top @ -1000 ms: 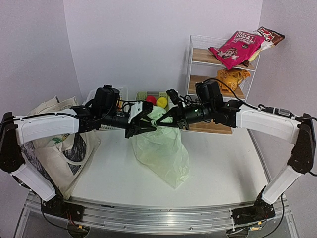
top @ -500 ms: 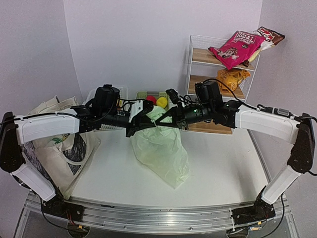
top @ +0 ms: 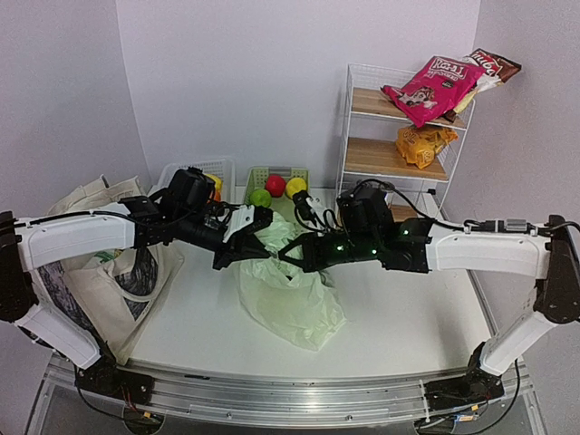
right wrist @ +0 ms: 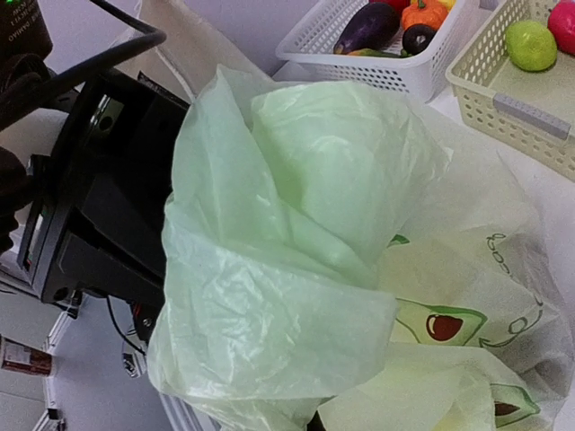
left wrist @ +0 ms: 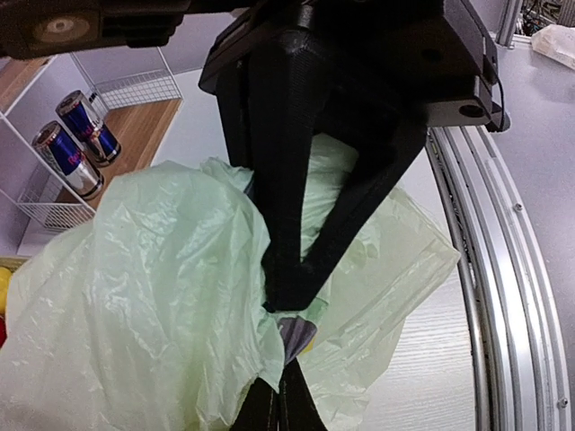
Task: Place the mixed food into the grocery bags and tie them
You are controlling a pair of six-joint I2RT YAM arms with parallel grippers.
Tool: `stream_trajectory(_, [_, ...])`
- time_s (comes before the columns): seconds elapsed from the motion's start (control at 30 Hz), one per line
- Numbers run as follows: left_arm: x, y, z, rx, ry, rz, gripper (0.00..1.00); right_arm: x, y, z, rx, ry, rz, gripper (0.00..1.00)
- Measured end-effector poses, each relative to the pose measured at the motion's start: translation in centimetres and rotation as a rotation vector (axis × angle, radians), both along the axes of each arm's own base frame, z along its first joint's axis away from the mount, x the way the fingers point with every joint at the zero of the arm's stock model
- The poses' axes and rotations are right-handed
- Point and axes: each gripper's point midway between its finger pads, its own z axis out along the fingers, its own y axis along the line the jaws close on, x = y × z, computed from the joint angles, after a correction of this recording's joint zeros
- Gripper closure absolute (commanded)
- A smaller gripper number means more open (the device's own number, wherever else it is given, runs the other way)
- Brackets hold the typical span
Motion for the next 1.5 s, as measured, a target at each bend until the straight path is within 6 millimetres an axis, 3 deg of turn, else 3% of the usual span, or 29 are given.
stream_trajectory(0.2, [-0.5,0.9,-1.3,0.033,0.030,0.016,1.00,-0.5,0.9,-0.4,-0.039,-0.114,-0.040,1.00])
stream_trajectory(0.53, [-1.5,3.4,-5.0,0.080,0.104,0.071,1.00,-2.1,3.4,-4.8,-0.069,-0.176,-0.030,1.00])
stream_trajectory(0.83, [-1.5,4.0,-5.4,0.068,0.103,0.091,1.00,-2.1,4.0,-5.2,-0.064,-0.205,-0.004,0.94])
stream_trajectory(1.1, [-2.0,4.6,-6.3,0.075,0.059,0.067,1.00,-3.4,4.1,-6.1,-0.089,-0.221,0.089,0.56])
stream_trajectory(1.3, [-2.1,4.8,-6.3,0.076,0.010,0.047,1.00,-4.6,3.0,-7.4,-0.179,-0.216,0.166,0.37])
stream_trajectory(1.5, [-2.1,4.7,-6.3,0.073,-0.006,0.041,1.00,-5.6,0.9,-5.6,-0.236,-0.232,0.200,0.20])
